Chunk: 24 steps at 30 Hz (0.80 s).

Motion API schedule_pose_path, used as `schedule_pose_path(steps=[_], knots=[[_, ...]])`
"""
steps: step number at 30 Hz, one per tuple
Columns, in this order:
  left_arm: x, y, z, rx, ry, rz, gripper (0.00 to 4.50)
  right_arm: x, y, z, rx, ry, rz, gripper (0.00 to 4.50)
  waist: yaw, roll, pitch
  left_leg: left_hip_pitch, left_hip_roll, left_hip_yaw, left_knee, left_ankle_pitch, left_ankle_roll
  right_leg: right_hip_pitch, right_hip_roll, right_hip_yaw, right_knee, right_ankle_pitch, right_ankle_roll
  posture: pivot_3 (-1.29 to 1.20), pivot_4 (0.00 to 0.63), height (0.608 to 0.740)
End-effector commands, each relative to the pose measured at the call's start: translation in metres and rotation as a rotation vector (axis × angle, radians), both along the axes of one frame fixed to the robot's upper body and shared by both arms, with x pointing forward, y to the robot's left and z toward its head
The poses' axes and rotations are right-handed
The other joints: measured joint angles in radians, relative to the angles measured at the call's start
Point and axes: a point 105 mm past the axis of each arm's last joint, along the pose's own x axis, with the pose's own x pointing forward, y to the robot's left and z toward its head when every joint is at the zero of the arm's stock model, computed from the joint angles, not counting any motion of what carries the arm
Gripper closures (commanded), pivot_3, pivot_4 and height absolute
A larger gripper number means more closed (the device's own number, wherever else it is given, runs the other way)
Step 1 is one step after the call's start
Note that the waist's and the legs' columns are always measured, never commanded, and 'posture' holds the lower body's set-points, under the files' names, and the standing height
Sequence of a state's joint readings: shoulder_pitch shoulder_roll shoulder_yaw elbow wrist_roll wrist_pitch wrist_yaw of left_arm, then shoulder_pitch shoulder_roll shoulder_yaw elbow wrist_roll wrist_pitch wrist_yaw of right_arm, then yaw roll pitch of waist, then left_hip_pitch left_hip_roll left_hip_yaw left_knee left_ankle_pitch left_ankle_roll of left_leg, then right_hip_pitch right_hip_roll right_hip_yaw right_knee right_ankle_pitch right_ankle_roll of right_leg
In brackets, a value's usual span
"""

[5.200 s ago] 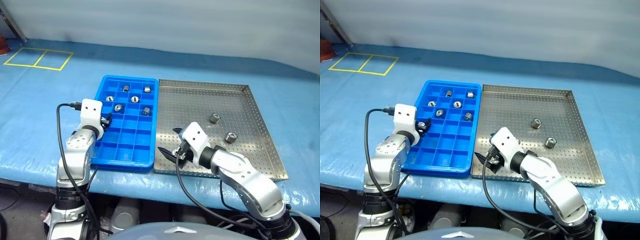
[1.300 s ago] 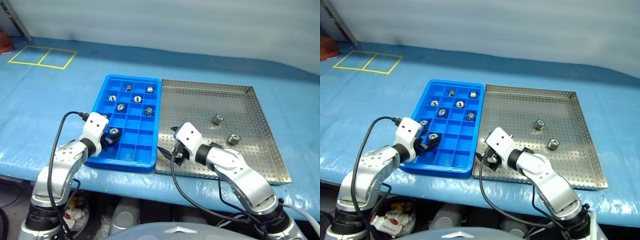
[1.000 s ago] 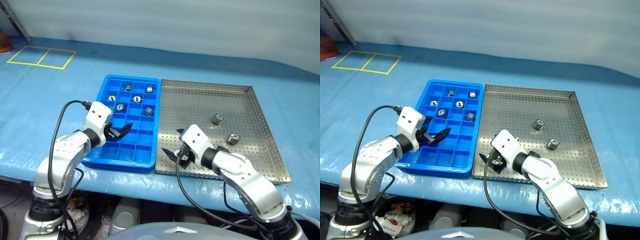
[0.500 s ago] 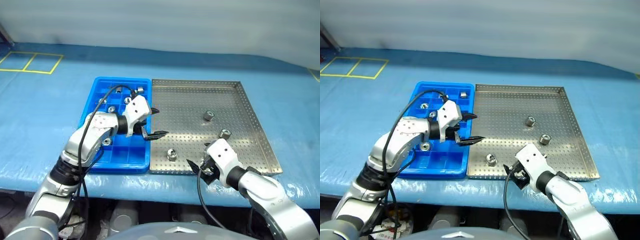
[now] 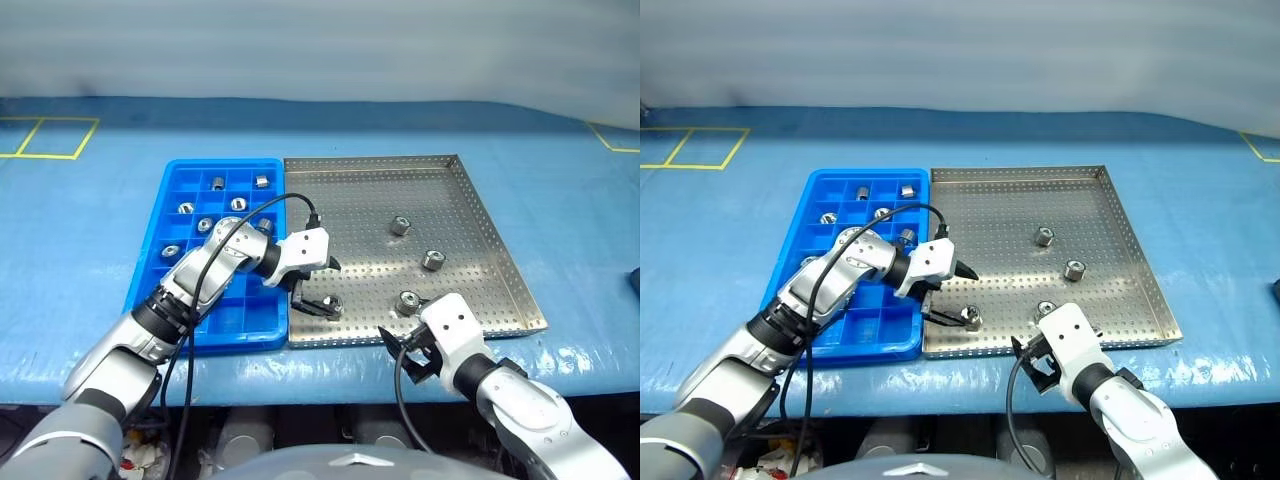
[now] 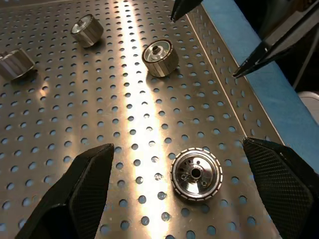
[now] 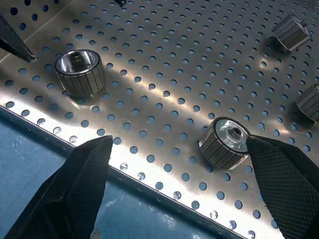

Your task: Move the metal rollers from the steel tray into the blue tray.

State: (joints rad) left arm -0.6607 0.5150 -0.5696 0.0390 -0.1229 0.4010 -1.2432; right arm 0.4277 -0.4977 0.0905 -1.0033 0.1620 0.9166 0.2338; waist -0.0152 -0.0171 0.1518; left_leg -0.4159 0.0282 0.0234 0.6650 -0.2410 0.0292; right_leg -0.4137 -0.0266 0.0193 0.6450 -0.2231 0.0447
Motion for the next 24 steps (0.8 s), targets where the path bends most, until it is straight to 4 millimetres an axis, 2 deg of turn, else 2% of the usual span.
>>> schedule_pose_path(steps=[1, 7, 15, 18, 24], knots=[[-0.001, -0.006, 0.000, 0.049, -0.053, -0.072, 0.01, 0.000, 0.004, 0.015, 0.010, -0.075, 0.004, 0.00, -0.002, 0.000, 0.000, 0.000, 0.000, 0.000, 0.000, 0.000, 0.000, 0.000, 0.000, 0.000, 0.000, 0.000, 0.000, -0.08, 0.150, 0.740], [-0.004, -0.016, -0.012, 0.128, -0.092, -0.144, 0.01, 0.002, 0.006, 0.016, 0.013, -0.083, 0.008, 0.00, -0.003, 0.000, 0.000, 0.000, 0.000, 0.000, 0.001, 0.000, 0.000, 0.000, 0.000, 0.001, 0.000, 0.000, 0.001, -0.07, 0.150, 0.740], [-0.004, -0.016, -0.023, 0.201, -0.113, -0.194, 0.01, 0.004, 0.006, 0.017, 0.012, -0.092, 0.004, 0.00, -0.007, 0.000, 0.000, 0.000, 0.000, 0.000, 0.001, 0.000, 0.000, 0.000, 0.001, 0.001, 0.001, 0.000, 0.001, -0.08, 0.150, 0.740], [-0.004, -0.015, -0.024, 0.208, -0.112, -0.200, 0.54, 0.004, 0.006, 0.017, 0.014, -0.094, -0.002, 0.00, -0.009, 0.000, 0.000, 0.000, 0.000, 0.000, 0.001, 0.000, 0.000, 0.000, 0.001, 0.001, 0.001, 0.000, 0.001, -0.08, 0.150, 0.740], [-0.006, -0.010, -0.026, 0.219, -0.106, -0.209, 2.55, 0.005, 0.007, 0.018, 0.015, -0.098, -0.001, 0.00, -0.012, 0.000, 0.000, 0.001, 0.000, 0.001, 0.001, 0.000, 0.000, 0.000, 0.001, 0.001, 0.001, 0.000, 0.001, -0.07, 0.150, 0.740]])
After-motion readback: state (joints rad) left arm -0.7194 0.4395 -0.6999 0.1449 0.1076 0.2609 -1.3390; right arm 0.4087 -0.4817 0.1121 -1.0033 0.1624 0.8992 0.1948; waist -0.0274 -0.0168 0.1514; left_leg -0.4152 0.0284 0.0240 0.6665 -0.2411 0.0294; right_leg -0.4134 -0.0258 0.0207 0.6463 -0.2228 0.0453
